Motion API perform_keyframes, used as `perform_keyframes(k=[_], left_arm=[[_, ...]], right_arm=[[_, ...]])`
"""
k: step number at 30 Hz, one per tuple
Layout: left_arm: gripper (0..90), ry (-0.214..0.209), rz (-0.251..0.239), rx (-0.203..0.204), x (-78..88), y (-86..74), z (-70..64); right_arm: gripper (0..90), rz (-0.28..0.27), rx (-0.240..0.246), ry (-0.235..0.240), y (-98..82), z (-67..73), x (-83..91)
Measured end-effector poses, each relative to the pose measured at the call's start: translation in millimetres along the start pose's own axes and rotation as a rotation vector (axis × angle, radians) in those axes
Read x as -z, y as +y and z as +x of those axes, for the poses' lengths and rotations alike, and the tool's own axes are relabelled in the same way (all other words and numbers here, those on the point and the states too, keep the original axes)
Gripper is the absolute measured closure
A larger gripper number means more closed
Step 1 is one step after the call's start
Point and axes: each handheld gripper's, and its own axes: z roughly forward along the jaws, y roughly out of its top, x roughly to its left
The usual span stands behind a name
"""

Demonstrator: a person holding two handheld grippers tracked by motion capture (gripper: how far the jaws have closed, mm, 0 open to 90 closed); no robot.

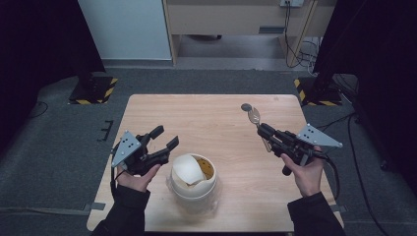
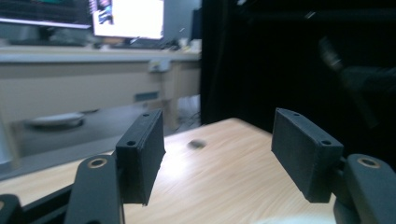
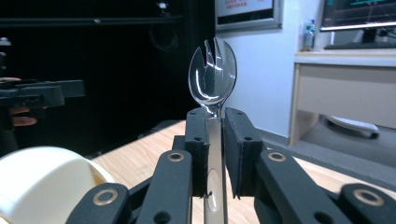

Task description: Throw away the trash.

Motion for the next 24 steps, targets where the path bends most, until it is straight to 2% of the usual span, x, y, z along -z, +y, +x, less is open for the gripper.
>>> perform_keyframes(k=[5,8,17,19,22,24], left_arm=[[36.2,-0.068,-0.027,0.024,-12.3,14.2,-19.8],[37.3,-0.065,-0.026,0.014,-19.2,20.2,-29.6],[41.5,-0.117,-0.034,0.053,-34.7,26.2,-53.0],[42.4,-0.115,-0.033,0.061,-37.7,26.3,-57.7],[44.9,-0.120,-0.030,0.085,-41.9,25.7,-62.9],[45.8,-0.126,-0.020,0.083,-45.3,26.1,-68.0]], right_arm=[[80.3,-0.008,0.013,0.032,3.6,9.9,-3.0],[80.2,-0.007,0.025,0.045,4.2,14.7,-4.6],[80.2,-0.013,0.037,0.086,1.5,29.3,-10.6],[80.2,-0.015,0.027,0.100,0.1,31.9,-12.1],[80.2,-0.006,0.042,0.105,-1.4,34.8,-13.2],[80.2,-0.010,0.045,0.113,-1.0,37.0,-13.4]])
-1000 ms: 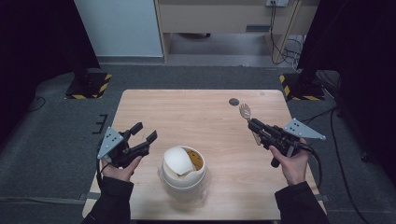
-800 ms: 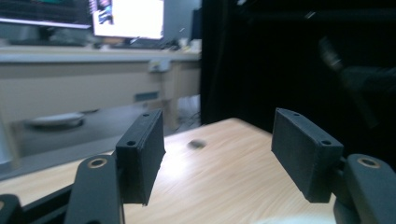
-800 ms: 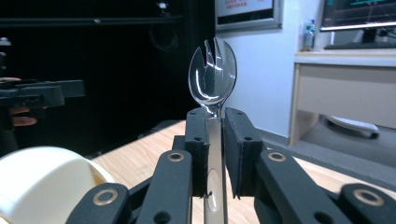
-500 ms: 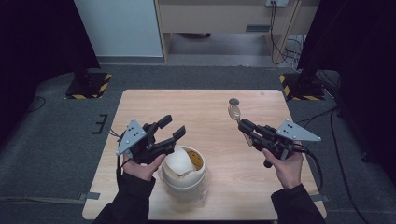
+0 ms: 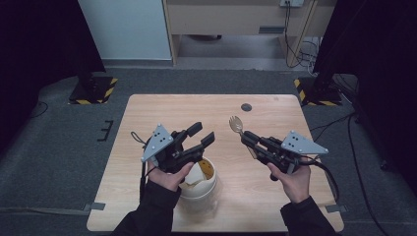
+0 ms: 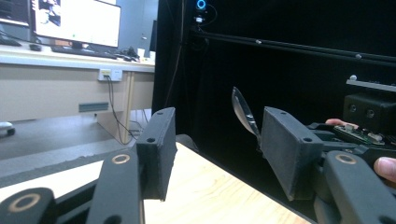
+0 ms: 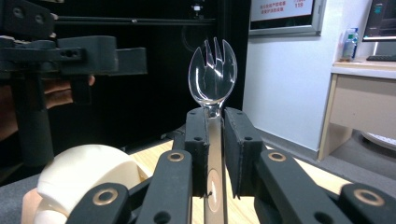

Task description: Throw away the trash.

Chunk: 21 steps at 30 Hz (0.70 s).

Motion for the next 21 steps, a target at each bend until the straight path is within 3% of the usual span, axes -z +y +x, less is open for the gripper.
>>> perform_keyframes(k=[11,21], left_arm=[[47.7,-0.025,0.014,0.014,-17.6,1.0,-18.5],[56.4,-0.046,0.037,0.078,-29.2,1.0,-25.3]], right_arm=[[80.2,-0.010,0.020,0.063,3.5,13.2,-4.5],[80.2,-0.004,0.031,0.117,4.1,24.5,-10.1]])
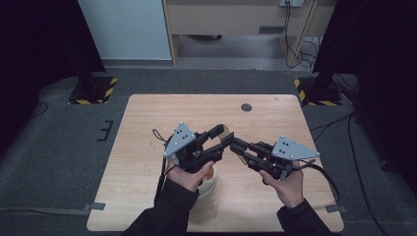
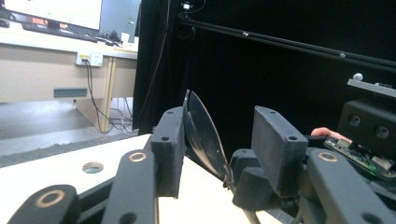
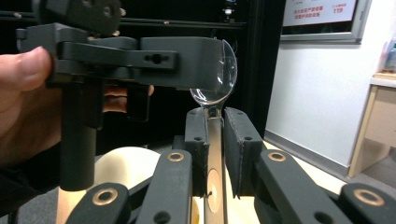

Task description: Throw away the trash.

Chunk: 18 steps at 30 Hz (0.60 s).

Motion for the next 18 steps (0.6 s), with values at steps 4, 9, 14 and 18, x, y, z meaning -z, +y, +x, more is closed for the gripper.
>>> perform_keyframes(k=[4,9,14,18], left_arm=[[65.7,-0.011,0.008,0.007,1.1,0.4,0.5],[69.3,-0.026,0.011,0.021,1.4,-0.1,-0.4],[70.1,-0.040,0.000,0.017,5.4,1.1,0.0],[70.7,-0.043,-0.012,0.012,10.9,2.7,3.6]], right_arm=[[84.8,-0.010,-0.007,0.012,-0.3,1.0,-0.9],[83.4,-0.005,-0.013,0.017,-1.2,1.7,-1.7],[78.4,0.007,-0.016,0.016,-2.0,0.8,-2.0],[75.9,-0.009,-0.024,0.003,0.8,-2.6,1.7]])
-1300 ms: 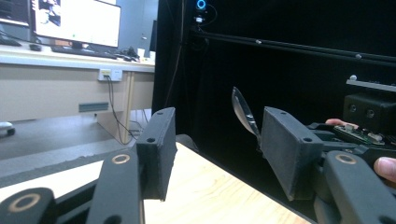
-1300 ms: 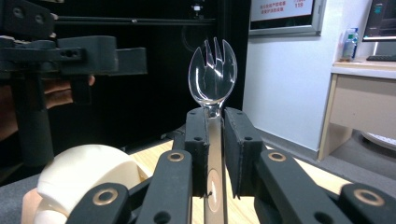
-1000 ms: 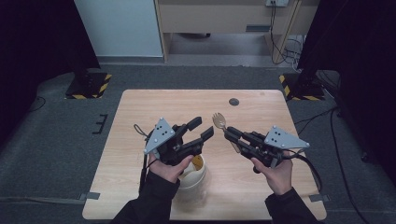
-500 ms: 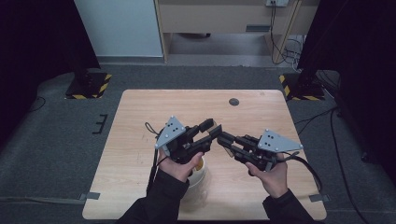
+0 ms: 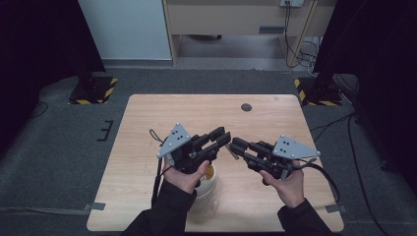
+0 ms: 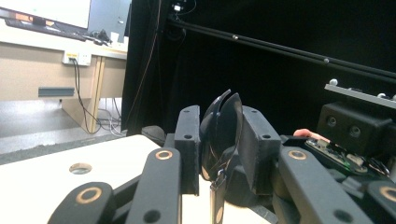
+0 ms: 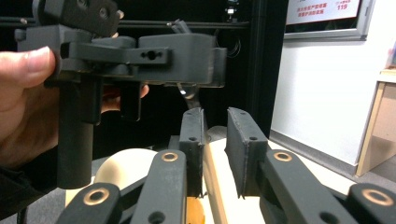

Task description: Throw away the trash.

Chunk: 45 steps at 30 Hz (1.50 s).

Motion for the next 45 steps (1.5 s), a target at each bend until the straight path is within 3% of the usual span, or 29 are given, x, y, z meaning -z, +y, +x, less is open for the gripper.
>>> perform_keyframes(k=[6,11,21,27,36,42,45], left_arm=[[71.1,0.001,-0.001,-0.006,5.4,-0.3,4.4],[71.4,0.013,-0.001,-0.032,13.2,1.4,6.5],[71.8,0.040,0.006,-0.061,36.3,4.7,13.8],[72.1,0.046,0.045,-0.073,48.6,-1.9,18.9],[72.4,0.052,0.128,-0.082,51.0,-19.9,28.2],[71.8,0.059,0.200,-0.096,42.5,-30.4,31.4],[69.3,0.058,0.210,-0.084,41.2,-33.7,33.1]], right_arm=[[72.1,-0.014,-0.030,-0.047,-0.8,-12.3,9.8],[65.9,0.015,-0.039,-0.142,-7.1,-28.5,22.3],[56.0,0.163,-0.070,-0.327,-51.8,-68.3,53.0],[49.4,0.243,-0.105,-0.406,-80.6,-88.6,64.2],[41.5,0.342,-0.107,-0.453,-106.4,-101.0,68.3],[38.5,0.360,-0.101,-0.456,-109.9,-101.9,67.5],[37.8,0.372,-0.098,-0.452,-110.7,-101.8,66.8]])
